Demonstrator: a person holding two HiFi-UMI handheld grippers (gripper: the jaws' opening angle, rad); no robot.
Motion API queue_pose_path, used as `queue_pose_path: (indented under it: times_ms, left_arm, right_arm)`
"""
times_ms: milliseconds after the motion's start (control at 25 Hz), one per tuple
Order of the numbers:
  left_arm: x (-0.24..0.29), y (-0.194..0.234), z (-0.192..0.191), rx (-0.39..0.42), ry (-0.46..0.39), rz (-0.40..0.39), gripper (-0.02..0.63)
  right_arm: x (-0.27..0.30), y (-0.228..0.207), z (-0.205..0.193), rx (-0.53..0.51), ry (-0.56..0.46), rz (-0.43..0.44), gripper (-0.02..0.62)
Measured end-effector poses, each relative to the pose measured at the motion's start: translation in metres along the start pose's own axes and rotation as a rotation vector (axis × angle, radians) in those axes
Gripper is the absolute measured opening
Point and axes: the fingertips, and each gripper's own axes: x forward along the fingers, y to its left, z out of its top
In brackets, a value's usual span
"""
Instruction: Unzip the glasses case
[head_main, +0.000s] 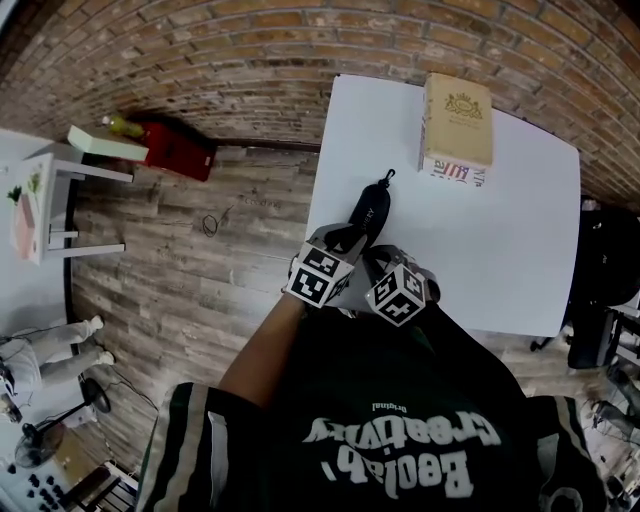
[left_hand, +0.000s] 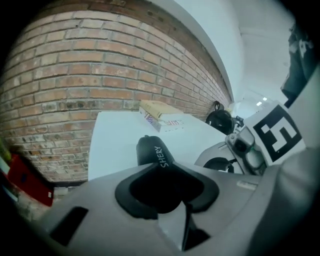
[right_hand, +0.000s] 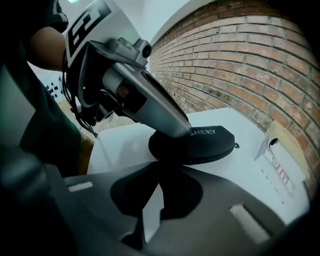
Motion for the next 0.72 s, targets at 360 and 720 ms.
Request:
queue_pose_path:
  times_ms: [360,720]
  left_arm:
    - [0.0054,-0.0021,-0.0028,0.006,-0.018,0.002,0.035]
    - [0.0064,-0.0023,-0.0035,0.013,-0.001,0.003,0.032]
  right_arm:
    - [0.0039,-0.0017,-0.0098,0.040,0.000,-0.010,0.014]
    - [0.0021,-0.0075,-0.0130,0.055,0.002,-0.038,0.012]
